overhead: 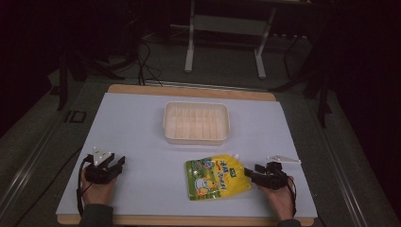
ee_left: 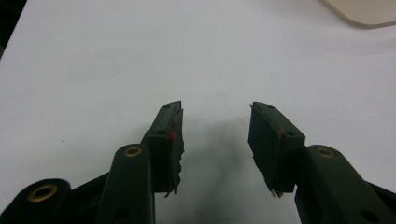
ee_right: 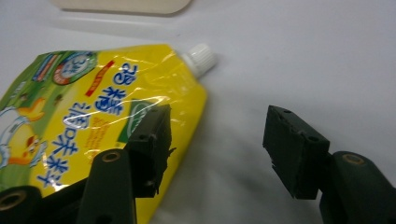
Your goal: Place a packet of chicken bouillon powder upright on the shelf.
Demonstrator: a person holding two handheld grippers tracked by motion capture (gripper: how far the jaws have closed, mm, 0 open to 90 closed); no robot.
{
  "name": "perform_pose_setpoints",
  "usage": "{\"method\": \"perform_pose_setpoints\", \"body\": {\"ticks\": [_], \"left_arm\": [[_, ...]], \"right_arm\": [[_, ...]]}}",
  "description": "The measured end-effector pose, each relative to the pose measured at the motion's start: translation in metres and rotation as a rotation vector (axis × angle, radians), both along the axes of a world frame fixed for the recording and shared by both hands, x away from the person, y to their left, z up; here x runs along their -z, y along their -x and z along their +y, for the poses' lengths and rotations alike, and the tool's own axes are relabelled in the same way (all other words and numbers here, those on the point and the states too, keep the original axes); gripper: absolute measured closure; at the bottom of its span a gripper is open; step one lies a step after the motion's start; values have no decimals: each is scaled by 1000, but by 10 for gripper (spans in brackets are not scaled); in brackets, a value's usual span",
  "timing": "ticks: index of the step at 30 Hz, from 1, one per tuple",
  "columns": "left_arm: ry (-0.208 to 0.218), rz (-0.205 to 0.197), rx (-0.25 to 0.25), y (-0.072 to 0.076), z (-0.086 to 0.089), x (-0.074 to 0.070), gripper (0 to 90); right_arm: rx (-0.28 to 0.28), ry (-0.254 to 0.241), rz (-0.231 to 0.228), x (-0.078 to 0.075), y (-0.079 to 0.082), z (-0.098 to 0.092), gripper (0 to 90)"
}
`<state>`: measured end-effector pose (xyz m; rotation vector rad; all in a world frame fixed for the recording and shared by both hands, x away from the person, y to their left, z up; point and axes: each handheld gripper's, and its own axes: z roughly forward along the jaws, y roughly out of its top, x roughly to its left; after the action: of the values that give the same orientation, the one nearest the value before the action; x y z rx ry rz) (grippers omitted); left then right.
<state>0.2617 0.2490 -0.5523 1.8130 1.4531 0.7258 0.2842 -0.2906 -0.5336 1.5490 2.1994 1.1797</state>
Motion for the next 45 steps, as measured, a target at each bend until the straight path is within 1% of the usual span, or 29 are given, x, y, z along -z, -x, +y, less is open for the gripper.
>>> {"method": "perform_pose_setpoints", "body": {"ticks": [10,16,24,36,42,45], "left_arm": [[-2,0,-7,0,0,0,536],[-2,-1,-8,0,0,0,536],[-1,-2,-10,0,0,0,533],[-2,-4,-12,1,0,0,529],[-2,-8,-13,1,0,-1,529],[-2,-9,-14,1,0,-1,529]], "right_arm": [[-40,-9,18,3,5,11,402],[-64,-6,23,5,7,15,391],[-77,-2,45,9,8,19,384],[-100,15,54,9,10,23,377],[-125,1,72,8,13,27,380],[-127,-20,85,8,13,27,391]]}}
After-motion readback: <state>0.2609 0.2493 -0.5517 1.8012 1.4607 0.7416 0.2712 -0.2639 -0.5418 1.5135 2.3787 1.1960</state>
